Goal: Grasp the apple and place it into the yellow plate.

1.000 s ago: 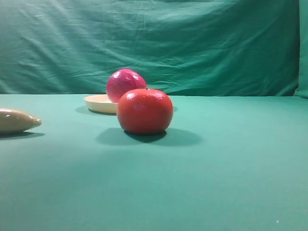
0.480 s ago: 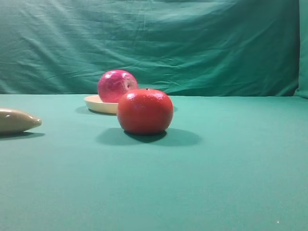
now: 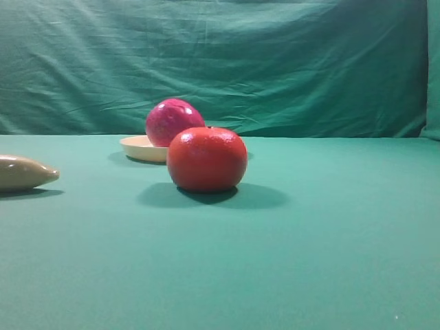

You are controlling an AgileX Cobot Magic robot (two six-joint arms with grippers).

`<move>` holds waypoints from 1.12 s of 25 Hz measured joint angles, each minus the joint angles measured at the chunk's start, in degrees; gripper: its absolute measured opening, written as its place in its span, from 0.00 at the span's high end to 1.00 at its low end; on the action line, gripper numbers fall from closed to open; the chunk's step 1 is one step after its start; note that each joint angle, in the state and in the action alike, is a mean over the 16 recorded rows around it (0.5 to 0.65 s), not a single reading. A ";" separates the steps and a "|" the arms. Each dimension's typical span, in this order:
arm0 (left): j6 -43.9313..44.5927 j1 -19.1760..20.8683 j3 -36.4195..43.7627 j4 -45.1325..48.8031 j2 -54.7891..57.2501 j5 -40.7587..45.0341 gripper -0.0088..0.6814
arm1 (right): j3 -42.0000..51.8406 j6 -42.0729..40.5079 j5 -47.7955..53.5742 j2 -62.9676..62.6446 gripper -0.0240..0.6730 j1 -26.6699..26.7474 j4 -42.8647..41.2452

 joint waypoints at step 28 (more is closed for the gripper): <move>0.00 0.00 0.00 0.00 0.00 0.00 0.76 | 32.15 -0.36 -10.20 -24.24 0.97 -12.98 -1.47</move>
